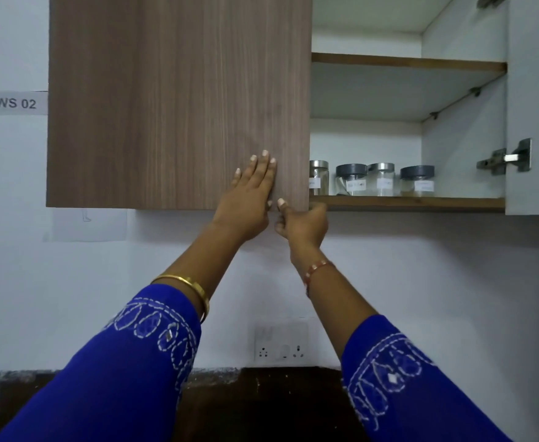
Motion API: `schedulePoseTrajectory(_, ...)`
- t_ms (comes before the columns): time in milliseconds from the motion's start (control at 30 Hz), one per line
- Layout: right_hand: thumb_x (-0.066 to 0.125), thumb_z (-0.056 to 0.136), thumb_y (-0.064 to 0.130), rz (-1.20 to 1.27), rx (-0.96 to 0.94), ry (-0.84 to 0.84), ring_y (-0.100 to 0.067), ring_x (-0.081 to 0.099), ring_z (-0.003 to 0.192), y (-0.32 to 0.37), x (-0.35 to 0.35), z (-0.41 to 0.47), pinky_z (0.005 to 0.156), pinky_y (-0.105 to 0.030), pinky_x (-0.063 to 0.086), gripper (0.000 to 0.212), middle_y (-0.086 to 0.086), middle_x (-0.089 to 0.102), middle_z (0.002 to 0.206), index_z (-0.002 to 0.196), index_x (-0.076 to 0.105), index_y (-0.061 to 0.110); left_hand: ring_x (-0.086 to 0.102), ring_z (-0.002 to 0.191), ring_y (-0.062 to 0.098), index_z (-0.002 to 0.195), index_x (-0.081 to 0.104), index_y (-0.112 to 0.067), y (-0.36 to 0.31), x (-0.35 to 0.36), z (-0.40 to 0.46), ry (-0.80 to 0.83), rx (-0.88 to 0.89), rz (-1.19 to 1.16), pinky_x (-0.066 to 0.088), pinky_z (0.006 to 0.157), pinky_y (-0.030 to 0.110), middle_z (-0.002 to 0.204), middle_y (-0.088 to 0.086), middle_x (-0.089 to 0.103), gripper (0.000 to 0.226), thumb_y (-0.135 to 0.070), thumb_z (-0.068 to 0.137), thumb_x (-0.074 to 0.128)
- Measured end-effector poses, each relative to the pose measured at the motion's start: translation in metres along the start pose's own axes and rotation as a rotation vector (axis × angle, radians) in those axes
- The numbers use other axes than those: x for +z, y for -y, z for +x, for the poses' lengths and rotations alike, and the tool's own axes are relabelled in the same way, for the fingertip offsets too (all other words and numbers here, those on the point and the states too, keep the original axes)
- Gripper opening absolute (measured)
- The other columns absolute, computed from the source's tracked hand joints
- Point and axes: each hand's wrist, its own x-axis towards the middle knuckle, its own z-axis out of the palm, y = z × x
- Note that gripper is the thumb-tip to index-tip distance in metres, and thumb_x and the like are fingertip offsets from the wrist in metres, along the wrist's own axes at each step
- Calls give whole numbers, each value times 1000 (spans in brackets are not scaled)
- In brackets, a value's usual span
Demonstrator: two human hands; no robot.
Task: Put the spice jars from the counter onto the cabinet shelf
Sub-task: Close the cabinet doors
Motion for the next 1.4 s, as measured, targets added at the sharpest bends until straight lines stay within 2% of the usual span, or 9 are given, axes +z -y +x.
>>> schedulePoseTrajectory(67,76,75,9,-149,-138,-69,-35,60,110,-4,4,6,83,-49,56,57,-18,56,125,120,42,5,-12,146,23,147,-10,-10,2,9,6,-2,-5,4,-5,118,37,157,8,-15,69,-17,97,37)
schedulePoseTrajectory(233,75,77,11,-236,-247,-88,-33,56,113,-21,9,27,80,-52,56,54,-13,53,126,115,37,11,-15,145,23,146,-13,-10,10,29,17,8,-7,35,-8,117,37,157,8,-18,72,-15,96,39)
schedulePoseTrajectory(400,70,81,12,-220,-304,-109,-34,60,103,-39,19,40,76,-49,57,43,-8,52,110,96,30,20,-16,145,24,146,-13,-10,18,46,23,-7,2,53,-9,117,37,156,8,-18,71,-15,97,38)
schedulePoseTrajectory(633,69,83,18,-214,-388,-71,-43,62,73,-57,15,54,66,-50,55,40,-12,52,78,76,31,29,-19,144,26,146,-14,-9,19,60,25,-70,-1,71,-15,115,38,156,10,-20,70,-9,95,34)
schedulePoseTrajectory(867,66,85,23,-347,-440,-30,-37,61,80,-58,9,54,69,-49,56,30,-9,53,83,90,37,15,-18,144,27,146,-14,-8,16,65,18,-92,-5,44,-15,115,40,156,11,-19,70,-5,92,31)
schedulePoseTrajectory(1000,62,88,24,-730,-575,30,-19,52,76,-51,-14,54,65,-27,42,30,-4,50,85,106,45,6,-15,145,28,147,-9,-7,12,70,12,-124,4,-8,-12,116,40,157,13,-15,68,-4,93,33)
schedulePoseTrajectory(1133,61,89,26,-855,-610,9,-17,52,74,-36,-41,60,64,-23,37,31,-6,54,80,110,50,5,-12,146,29,148,1,-8,5,72,10,-140,3,-97,-10,117,40,157,14,-10,60,-9,97,31)
schedulePoseTrajectory(1300,61,89,24,-1023,-650,-6,-16,51,80,-16,-78,60,67,-22,35,28,-13,62,95,107,54,4,-3,147,25,148,14,-9,-9,72,8,-162,81,-232,-6,118,38,158,12,0,53,-13,98,31)
schedulePoseTrajectory(1400,59,90,26,-1137,-706,-61,-23,55,101,-1,-104,53,77,-24,39,33,-13,60,111,113,55,3,2,147,25,147,17,-7,-30,73,9,-191,133,-320,-4,118,39,158,13,5,53,-12,97,34)
